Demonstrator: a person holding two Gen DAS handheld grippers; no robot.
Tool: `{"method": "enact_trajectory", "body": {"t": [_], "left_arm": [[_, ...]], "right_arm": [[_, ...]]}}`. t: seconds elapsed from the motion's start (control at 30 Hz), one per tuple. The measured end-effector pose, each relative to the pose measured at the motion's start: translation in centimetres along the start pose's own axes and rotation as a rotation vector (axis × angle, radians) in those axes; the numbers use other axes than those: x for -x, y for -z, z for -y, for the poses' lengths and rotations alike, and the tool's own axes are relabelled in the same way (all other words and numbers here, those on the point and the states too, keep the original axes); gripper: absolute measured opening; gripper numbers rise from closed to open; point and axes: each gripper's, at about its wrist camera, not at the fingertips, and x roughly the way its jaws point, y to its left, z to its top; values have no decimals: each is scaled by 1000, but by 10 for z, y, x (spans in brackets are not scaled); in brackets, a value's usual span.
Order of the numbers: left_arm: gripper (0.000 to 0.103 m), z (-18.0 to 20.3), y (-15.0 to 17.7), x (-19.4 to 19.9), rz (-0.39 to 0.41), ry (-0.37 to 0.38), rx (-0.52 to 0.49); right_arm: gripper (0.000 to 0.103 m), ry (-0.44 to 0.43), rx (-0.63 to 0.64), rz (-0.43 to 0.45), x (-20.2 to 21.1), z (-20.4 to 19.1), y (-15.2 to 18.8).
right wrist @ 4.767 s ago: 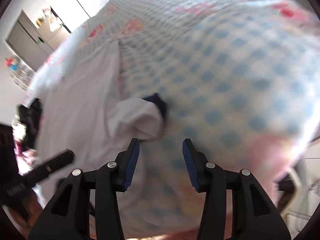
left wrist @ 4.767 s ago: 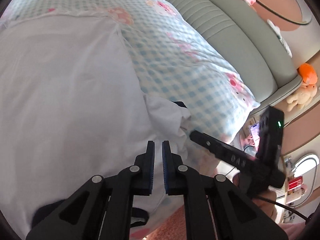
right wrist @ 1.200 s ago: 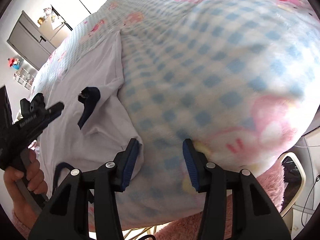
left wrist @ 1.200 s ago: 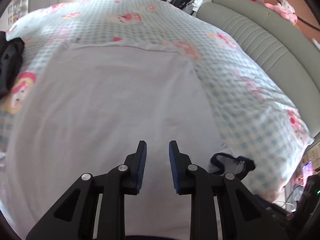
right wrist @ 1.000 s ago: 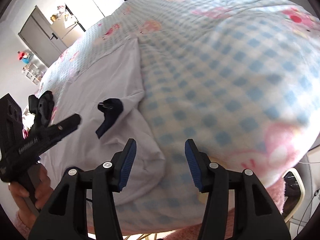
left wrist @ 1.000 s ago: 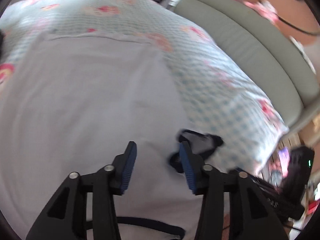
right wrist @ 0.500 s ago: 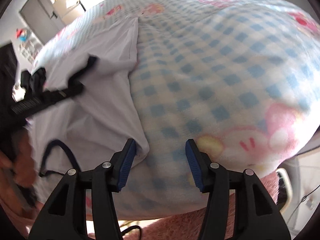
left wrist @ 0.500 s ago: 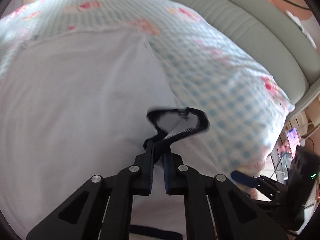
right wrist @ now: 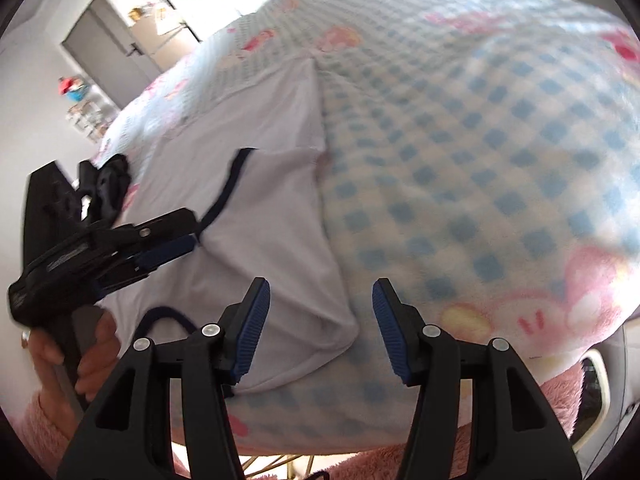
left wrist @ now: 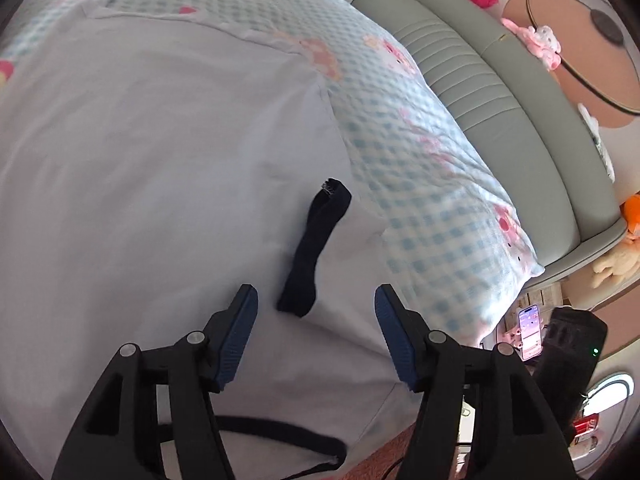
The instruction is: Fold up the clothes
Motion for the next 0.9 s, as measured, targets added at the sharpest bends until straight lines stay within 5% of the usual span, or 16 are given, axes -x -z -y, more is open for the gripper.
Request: {"method": "enact_trajectory", "body": {"t": [0.07,0.1,0.13,0.2,0.37,0.53,0.67,0.73,0.9], "left_arm": [[51,9,2,-9,-1,-27,-41],[28,14,2,-14,-5,-45,-71],[16,19,3,-18,-16,-71,-102],[8,26,4,-18,-12,-131,-139],[7,32,3,19,92,-193,-192],[9,13,-4,14,21,-274,-198],[36,1,-5,3,-70,-324,-197],[45,3,-4,10,-47,-325,-212],[43,20,0,38,120,-242,-258]], "right_arm": [[55,47,-37,-26,-10,5,0],[55,55,-48,-35,-14,7,-2],[55,47,-52,-35,-14,8,-3],[55,30,-46,-20,-8,7,-6],[55,-43,-23,33,12,4,-12],[55,-28,10,-17,-5,-5,-13],[55,12,43,-76,-20,-6,-4],[55,37,43,-77,-22,-4,-4],[55,13,25,-19,-9,-3,-14]]}}
